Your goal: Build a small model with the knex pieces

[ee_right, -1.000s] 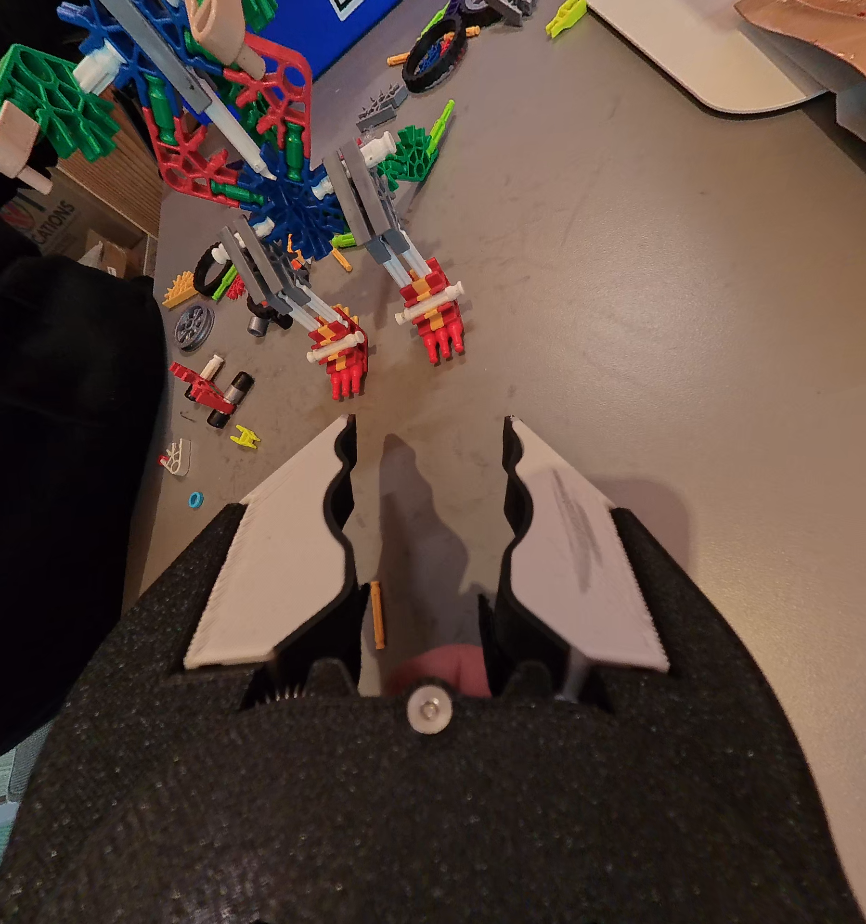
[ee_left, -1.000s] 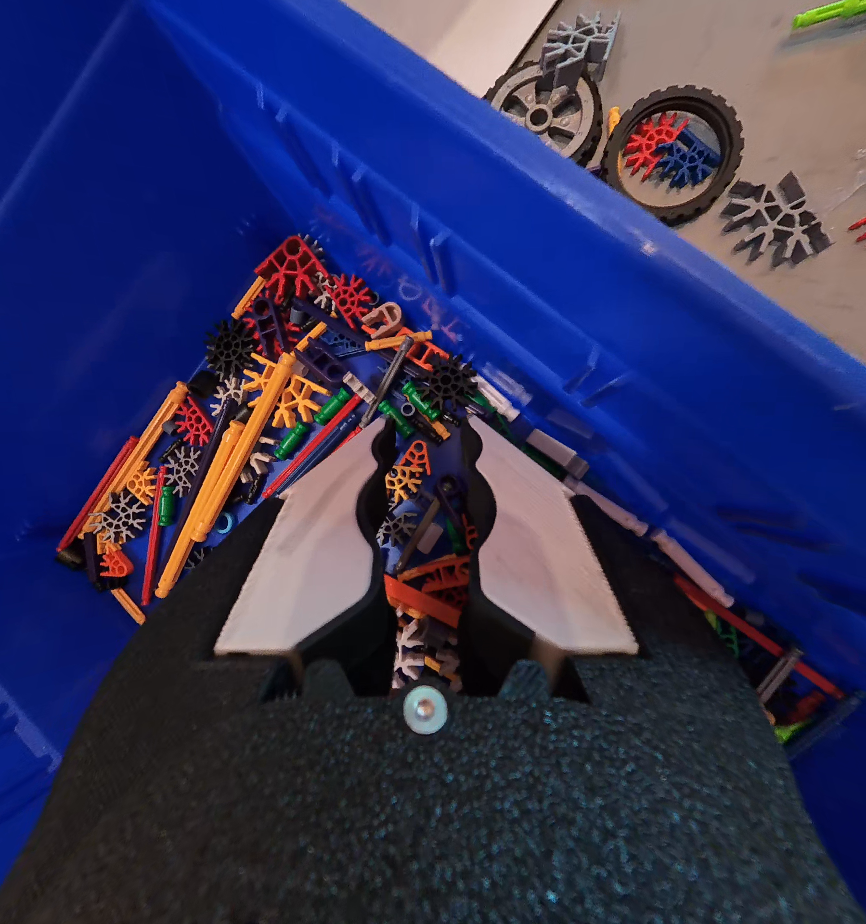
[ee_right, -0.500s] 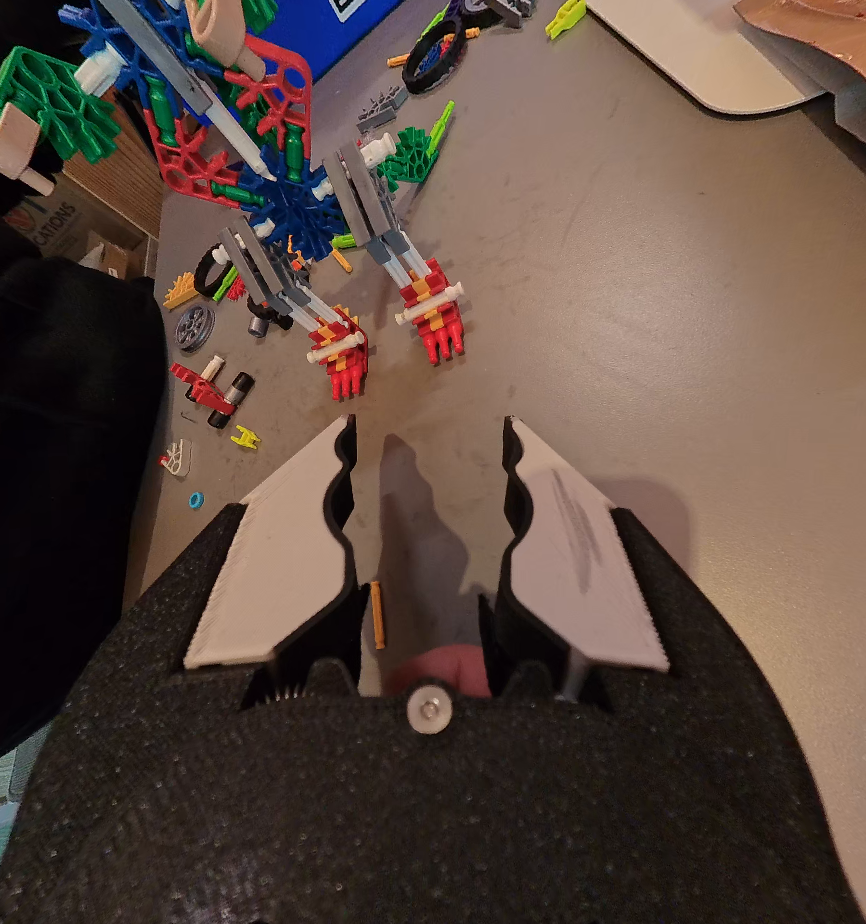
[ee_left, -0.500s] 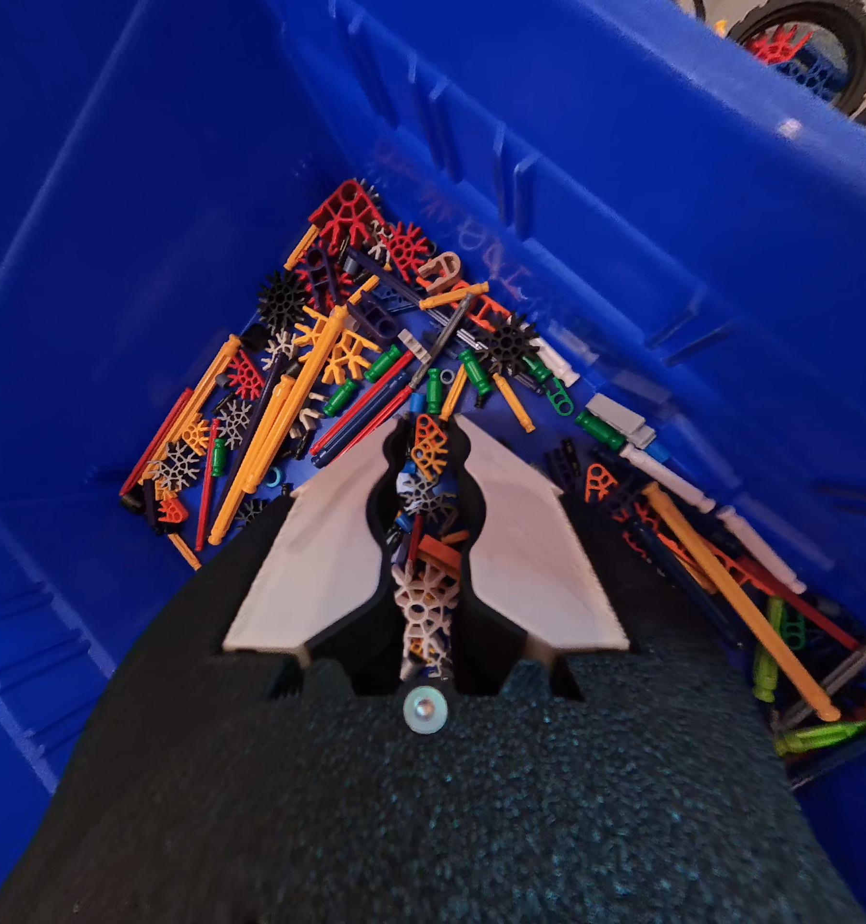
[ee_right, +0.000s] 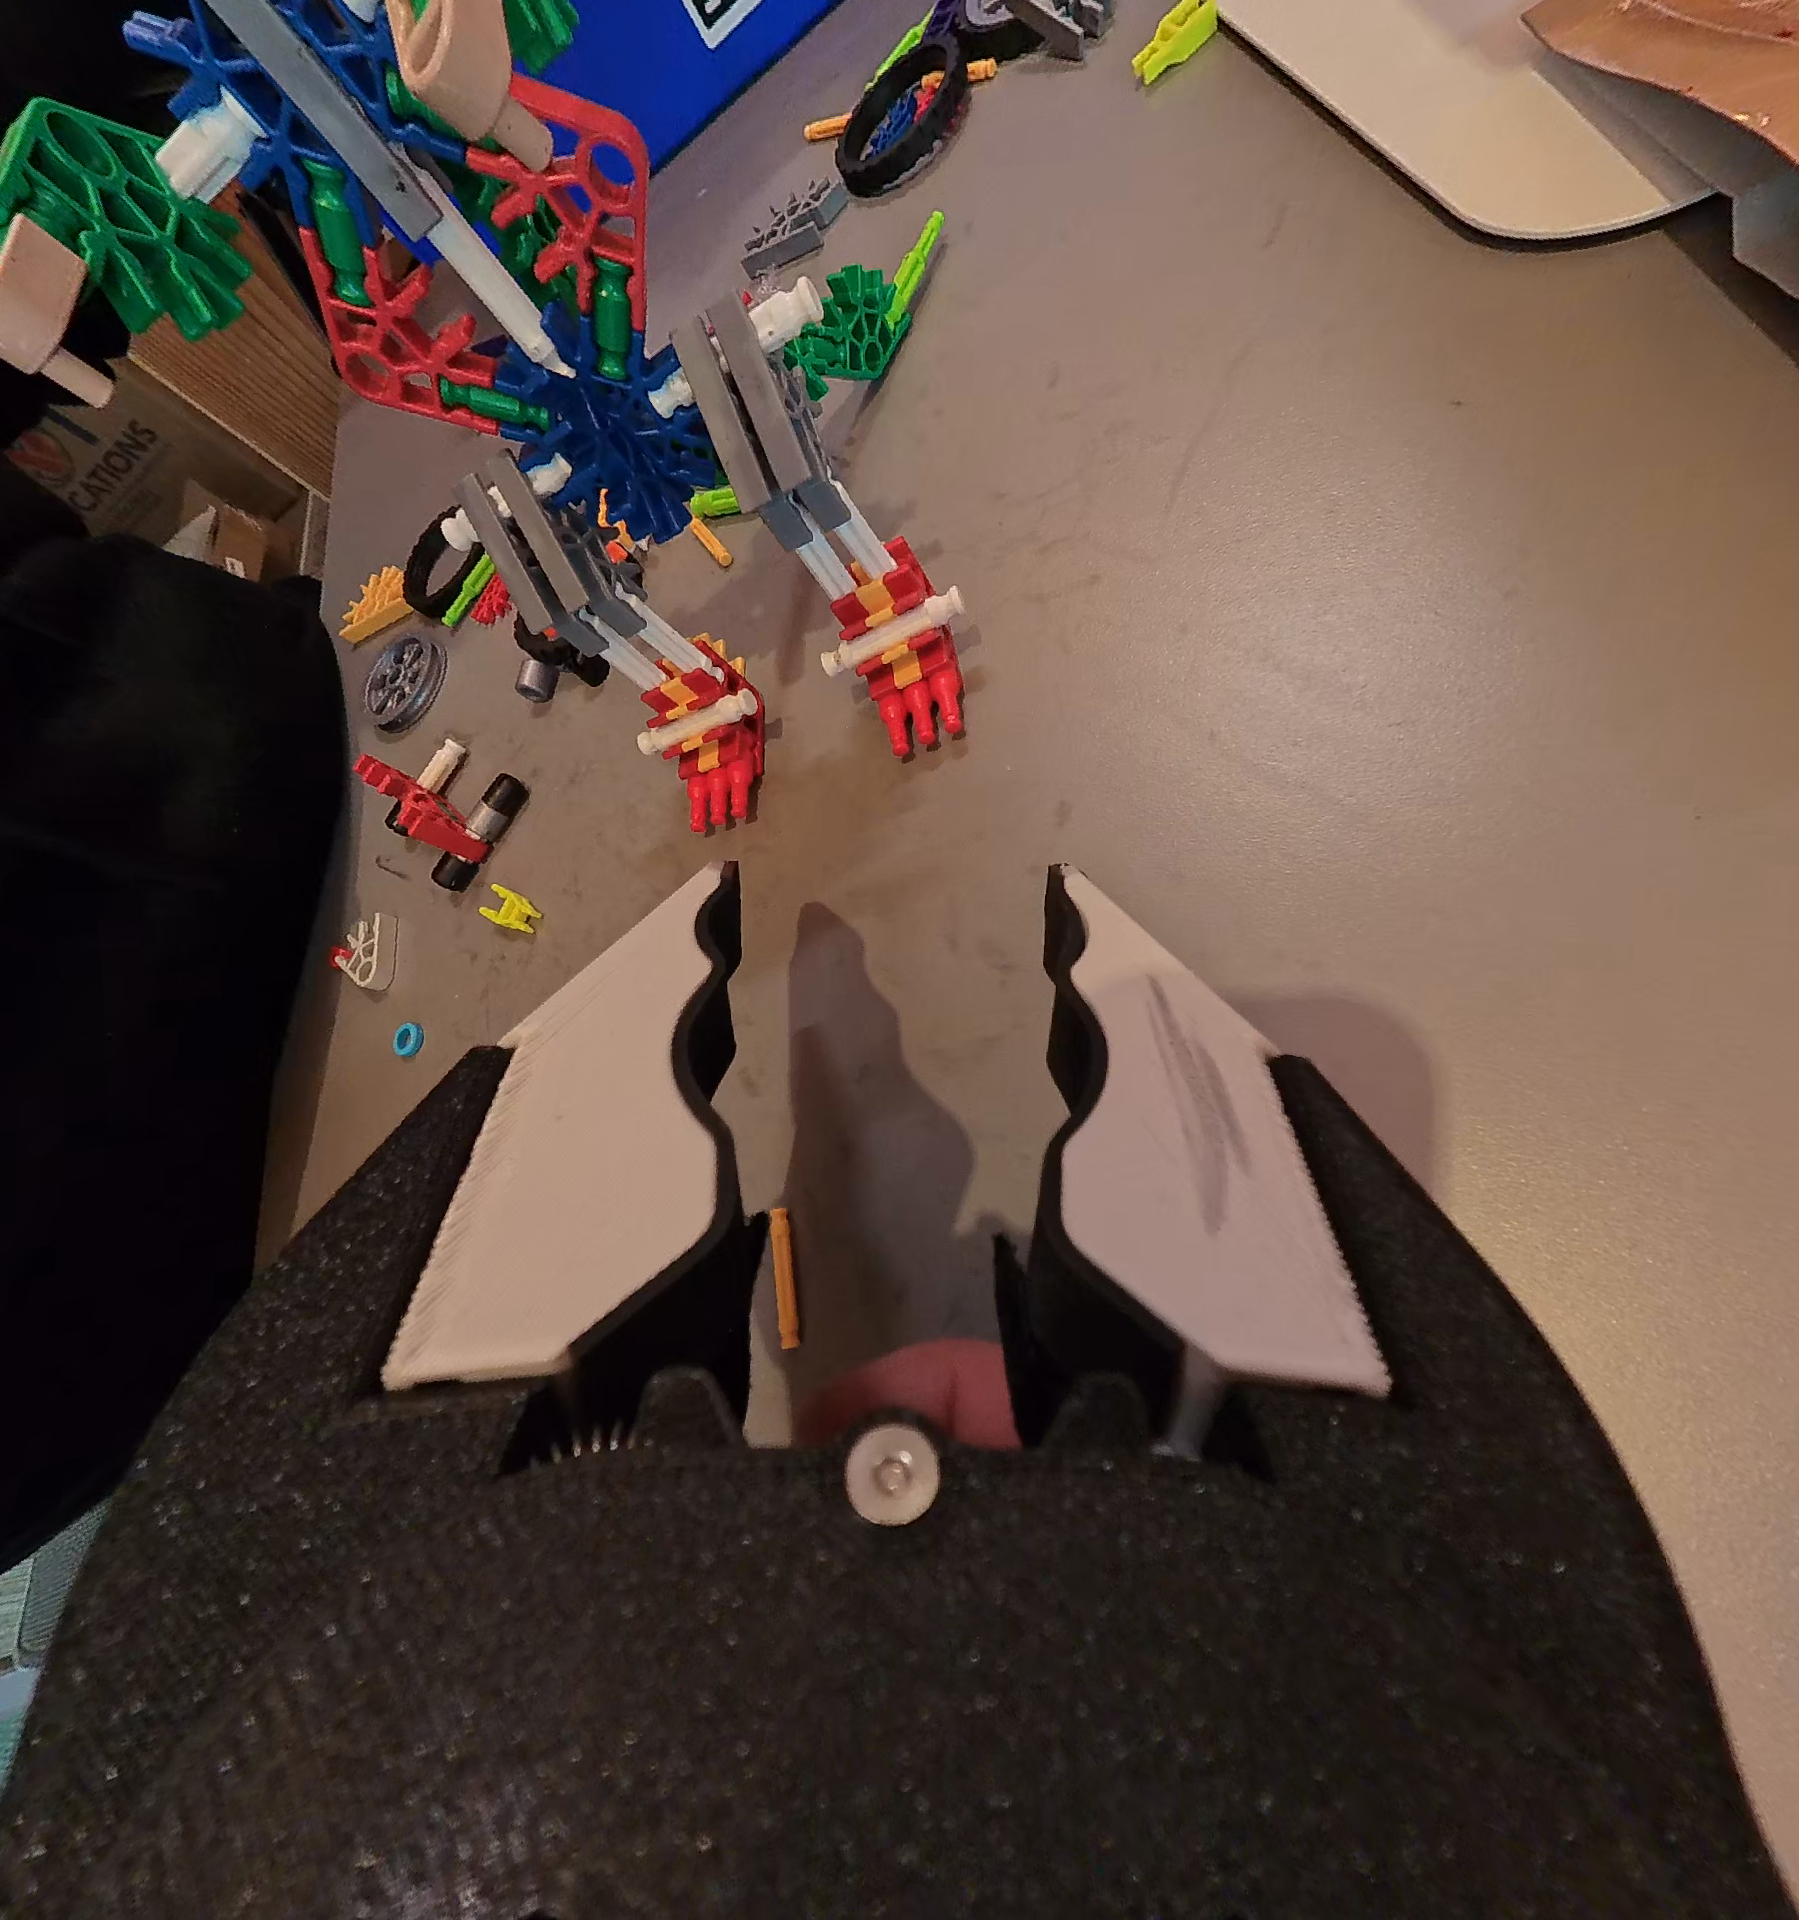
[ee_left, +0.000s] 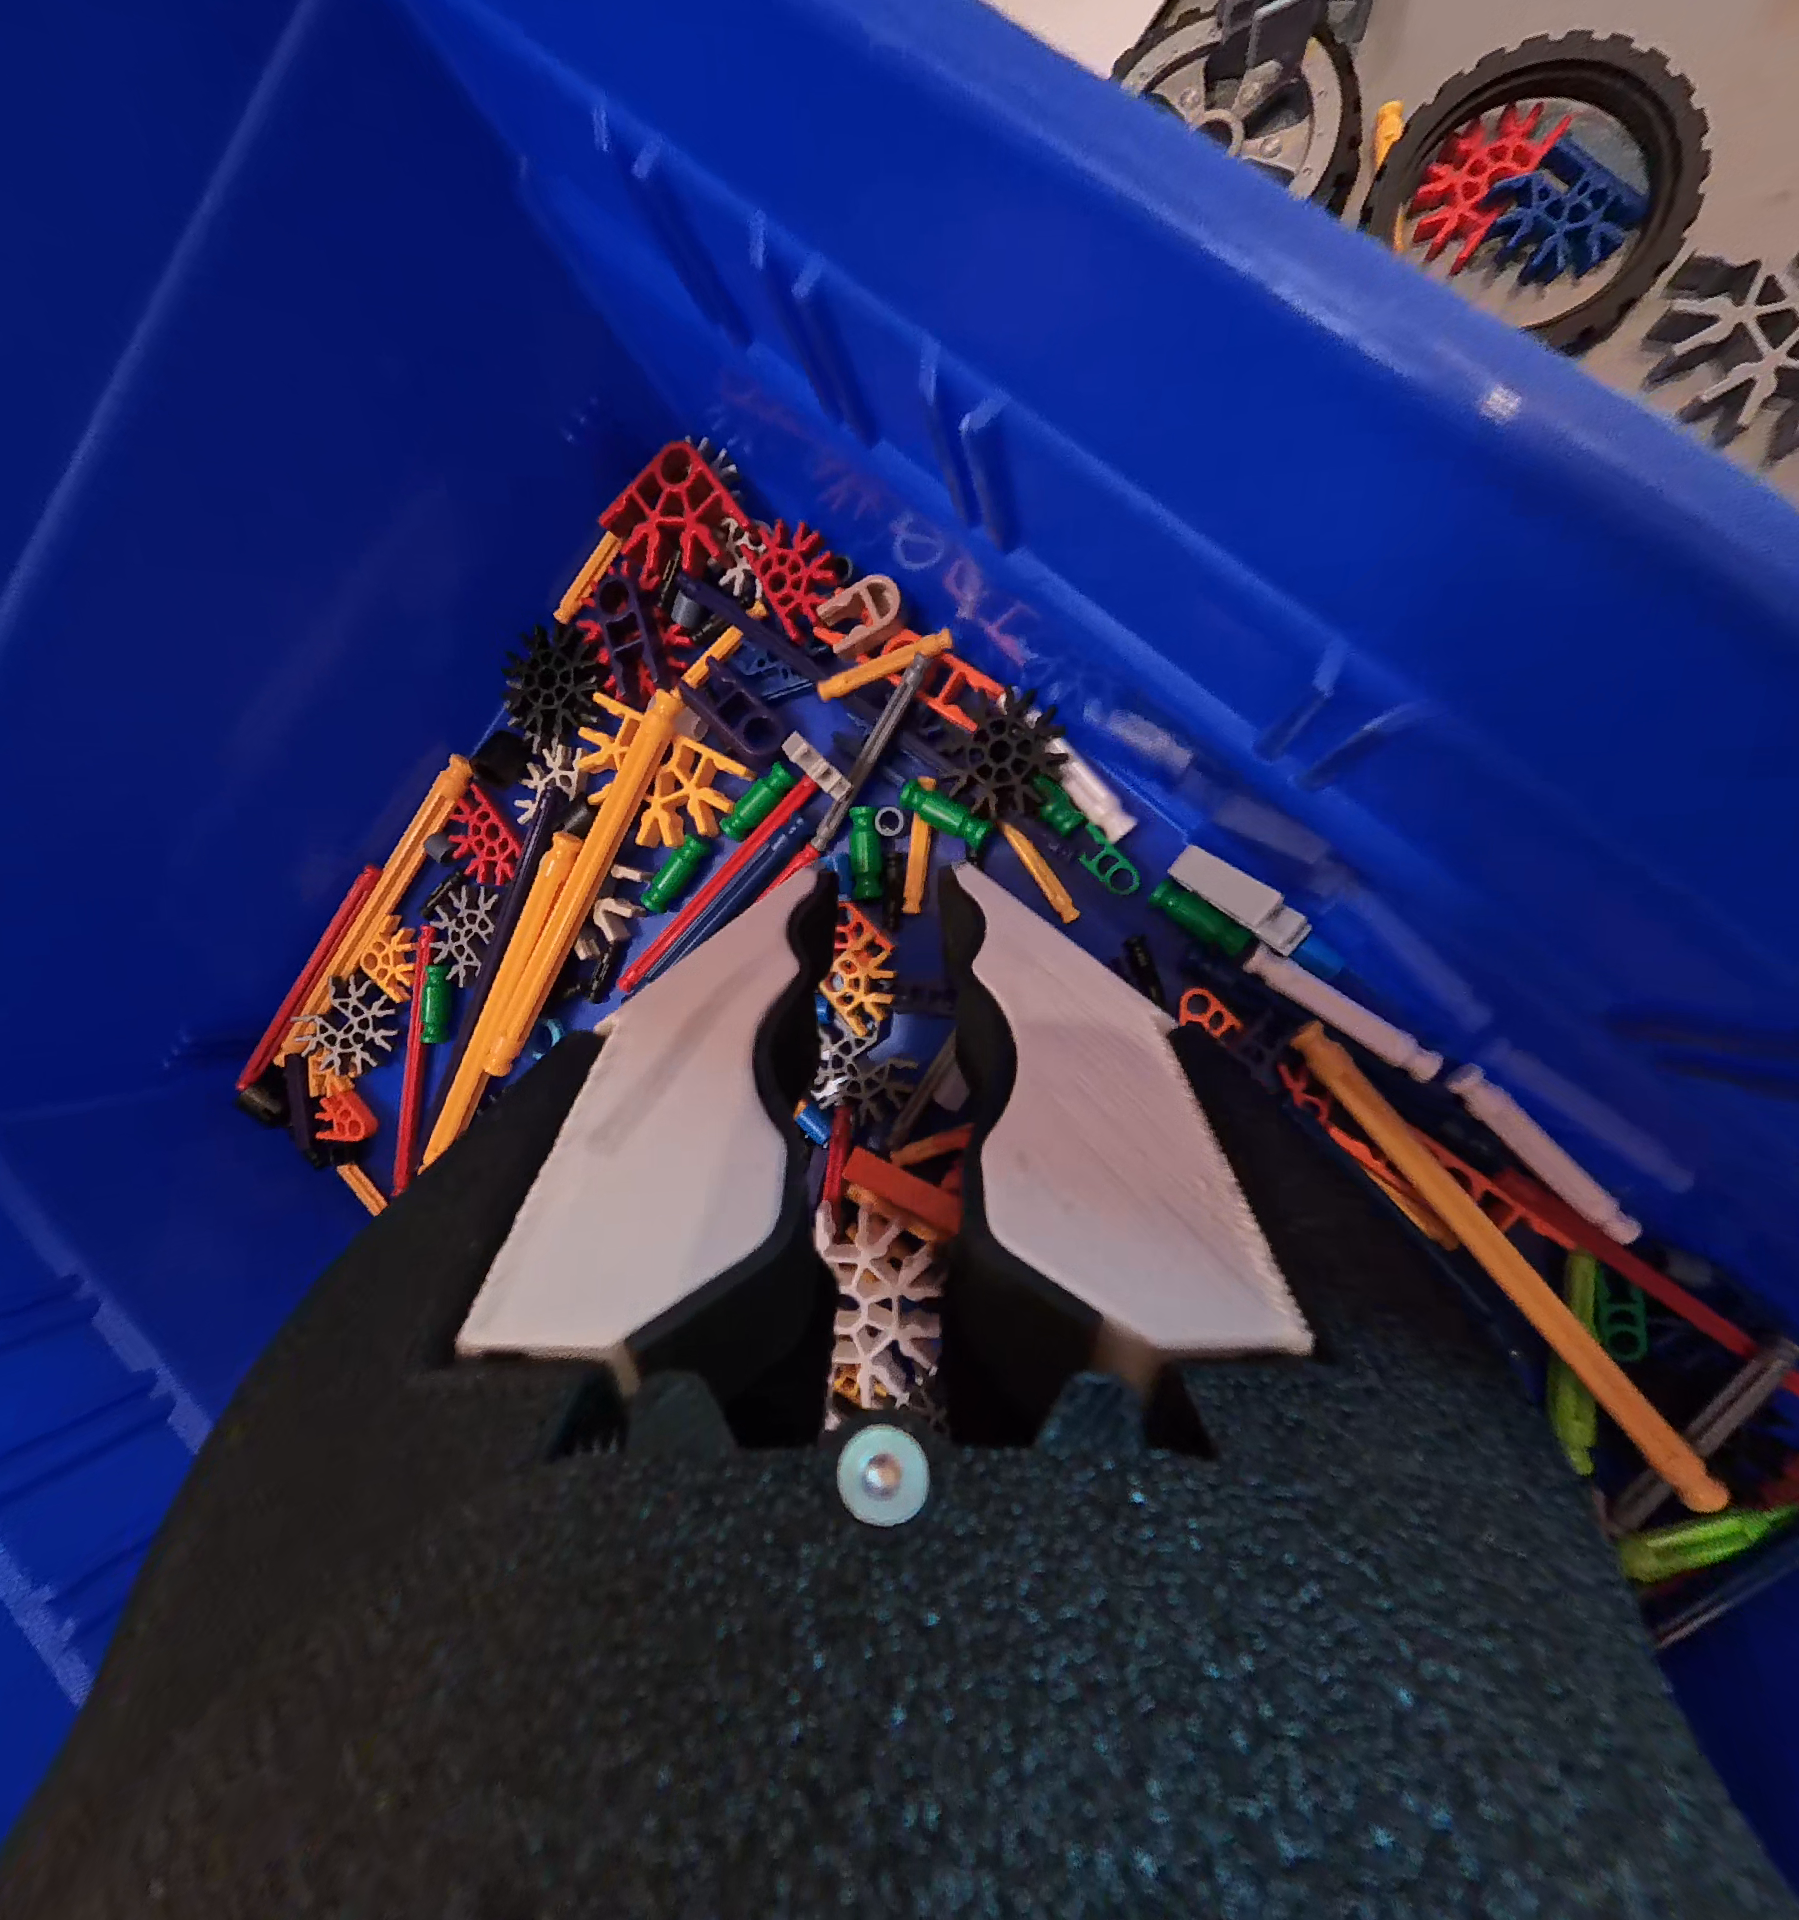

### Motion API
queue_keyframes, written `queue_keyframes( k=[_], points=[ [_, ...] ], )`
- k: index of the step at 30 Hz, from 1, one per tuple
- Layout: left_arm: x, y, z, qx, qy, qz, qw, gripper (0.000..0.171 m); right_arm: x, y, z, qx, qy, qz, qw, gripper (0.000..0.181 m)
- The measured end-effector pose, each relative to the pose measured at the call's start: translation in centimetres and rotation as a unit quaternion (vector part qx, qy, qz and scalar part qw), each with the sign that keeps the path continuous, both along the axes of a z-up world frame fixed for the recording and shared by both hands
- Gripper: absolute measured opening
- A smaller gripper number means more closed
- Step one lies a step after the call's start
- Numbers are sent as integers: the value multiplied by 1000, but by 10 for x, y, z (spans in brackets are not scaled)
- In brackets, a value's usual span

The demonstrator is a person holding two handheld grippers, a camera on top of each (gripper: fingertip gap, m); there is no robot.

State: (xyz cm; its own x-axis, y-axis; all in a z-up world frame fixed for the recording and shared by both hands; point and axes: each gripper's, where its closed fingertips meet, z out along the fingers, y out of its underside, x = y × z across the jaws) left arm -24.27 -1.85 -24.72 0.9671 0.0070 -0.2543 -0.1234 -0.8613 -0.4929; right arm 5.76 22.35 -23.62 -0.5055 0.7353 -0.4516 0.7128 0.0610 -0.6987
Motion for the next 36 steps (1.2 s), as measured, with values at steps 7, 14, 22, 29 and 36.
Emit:
queue_keyframes(
  k=[7,14,22,29,36],
  points=[
    [1,1,0,0,-4,1,1000,16,0,0,0,0,0,0,1000,58],
    [1,-1,0,-3,-3,0,1000,13,0,0,0,0,0,0,1000,58],
    [-9,3,5,23,-14,27,999,32,0,0,0,2,1,1,1000,58],
    [-6,8,1,27,-40,28,998,37,0,0,0,5,2,2,1000,58],
    [4,-3,-1,21,-87,35,995,28,1,-1,0,5,3,2,1000,58]
  ],
)
